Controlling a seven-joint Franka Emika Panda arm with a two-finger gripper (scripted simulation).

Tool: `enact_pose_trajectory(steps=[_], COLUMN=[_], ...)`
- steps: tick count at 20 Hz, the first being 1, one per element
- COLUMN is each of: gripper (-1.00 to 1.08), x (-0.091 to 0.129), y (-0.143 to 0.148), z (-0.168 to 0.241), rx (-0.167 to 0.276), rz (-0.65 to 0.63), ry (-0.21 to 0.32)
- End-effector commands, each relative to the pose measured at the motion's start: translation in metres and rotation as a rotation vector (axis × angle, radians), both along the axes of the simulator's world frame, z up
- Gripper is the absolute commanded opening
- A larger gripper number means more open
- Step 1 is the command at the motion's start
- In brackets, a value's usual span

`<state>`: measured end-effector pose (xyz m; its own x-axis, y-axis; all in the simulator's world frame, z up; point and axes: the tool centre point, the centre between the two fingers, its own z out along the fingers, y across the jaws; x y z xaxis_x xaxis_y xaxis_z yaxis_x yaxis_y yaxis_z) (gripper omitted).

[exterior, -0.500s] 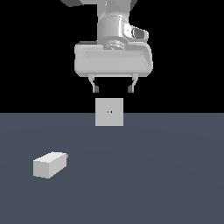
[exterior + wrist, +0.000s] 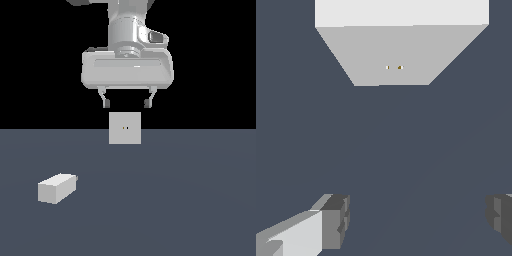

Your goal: Plug the charger into the wall socket.

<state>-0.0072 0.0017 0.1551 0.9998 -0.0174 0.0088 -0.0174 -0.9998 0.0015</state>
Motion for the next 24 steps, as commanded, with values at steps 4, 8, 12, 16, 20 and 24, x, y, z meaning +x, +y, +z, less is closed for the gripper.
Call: enact_pose_trajectory(steps=[4, 8, 12, 16, 20, 24], gripper=[1.00, 1.00, 1.00, 1.00, 1.00, 1.00], x=[-0.016, -0.033, -0.053, -0.071, -0.085, -0.094], y=[0.012, 0.026, 0.044, 0.062, 0.078, 0.090], z=[-0.012, -0.025, -0.042, -0.058, -0.072, -0.082], rx=[-0.001, -0.001, -0.002, -0.003, -0.004, -0.005], rz=[-0.030, -0.065, -0.108, -0.149, -0.184, -0.208], ry=[-0.008, -0.018, -0.030, -0.042, -0.052, -0.059])
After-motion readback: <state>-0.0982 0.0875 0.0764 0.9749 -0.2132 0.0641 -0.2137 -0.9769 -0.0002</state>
